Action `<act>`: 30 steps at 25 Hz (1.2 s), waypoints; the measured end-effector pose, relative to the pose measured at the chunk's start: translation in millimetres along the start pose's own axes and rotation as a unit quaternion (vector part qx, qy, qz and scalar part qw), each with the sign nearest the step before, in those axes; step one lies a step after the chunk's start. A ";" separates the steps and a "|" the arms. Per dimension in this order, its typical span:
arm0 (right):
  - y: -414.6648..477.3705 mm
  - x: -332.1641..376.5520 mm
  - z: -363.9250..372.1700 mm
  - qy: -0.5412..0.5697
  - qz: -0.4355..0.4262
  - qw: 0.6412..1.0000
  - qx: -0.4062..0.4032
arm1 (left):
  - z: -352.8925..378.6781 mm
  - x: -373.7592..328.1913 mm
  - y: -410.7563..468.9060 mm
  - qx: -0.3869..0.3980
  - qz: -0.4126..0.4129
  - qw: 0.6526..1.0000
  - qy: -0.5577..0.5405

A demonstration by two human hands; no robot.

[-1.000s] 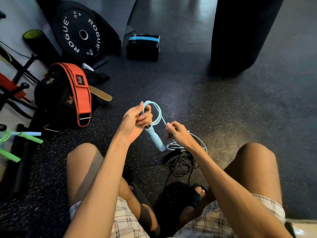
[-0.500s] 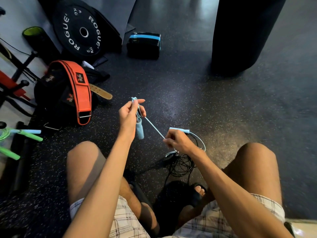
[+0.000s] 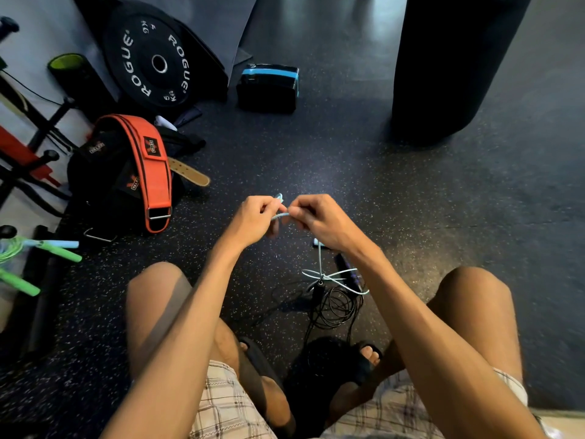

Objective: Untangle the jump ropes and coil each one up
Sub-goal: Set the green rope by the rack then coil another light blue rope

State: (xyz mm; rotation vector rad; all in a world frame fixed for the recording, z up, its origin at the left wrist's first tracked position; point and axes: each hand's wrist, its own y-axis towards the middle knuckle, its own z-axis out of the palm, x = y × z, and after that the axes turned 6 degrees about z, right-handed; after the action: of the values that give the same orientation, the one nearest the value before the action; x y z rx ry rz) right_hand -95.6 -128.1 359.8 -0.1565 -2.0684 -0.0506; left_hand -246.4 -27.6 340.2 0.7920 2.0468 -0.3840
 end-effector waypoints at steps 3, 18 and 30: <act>6.4 2.7 -6.0 0.028 0.008 0.999 -0.035 | -1.2 -1.8 -2.8 0.018 -0.023 0.996 -0.081; -17.3 -82.4 38.6 0.079 0.156 0.981 -0.088 | -2.2 -9.5 -20.1 0.032 -0.095 0.866 -0.489; -24.5 -125.8 60.5 -0.030 0.232 0.972 -0.008 | -15.5 -10.9 -16.7 -0.011 -0.093 0.801 -0.592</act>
State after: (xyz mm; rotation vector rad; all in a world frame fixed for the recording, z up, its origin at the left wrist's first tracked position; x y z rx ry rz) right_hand -91.8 -157.6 221.2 -0.6526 -2.0419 0.2256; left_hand -262.8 -36.0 357.5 0.1759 0.9135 -0.7308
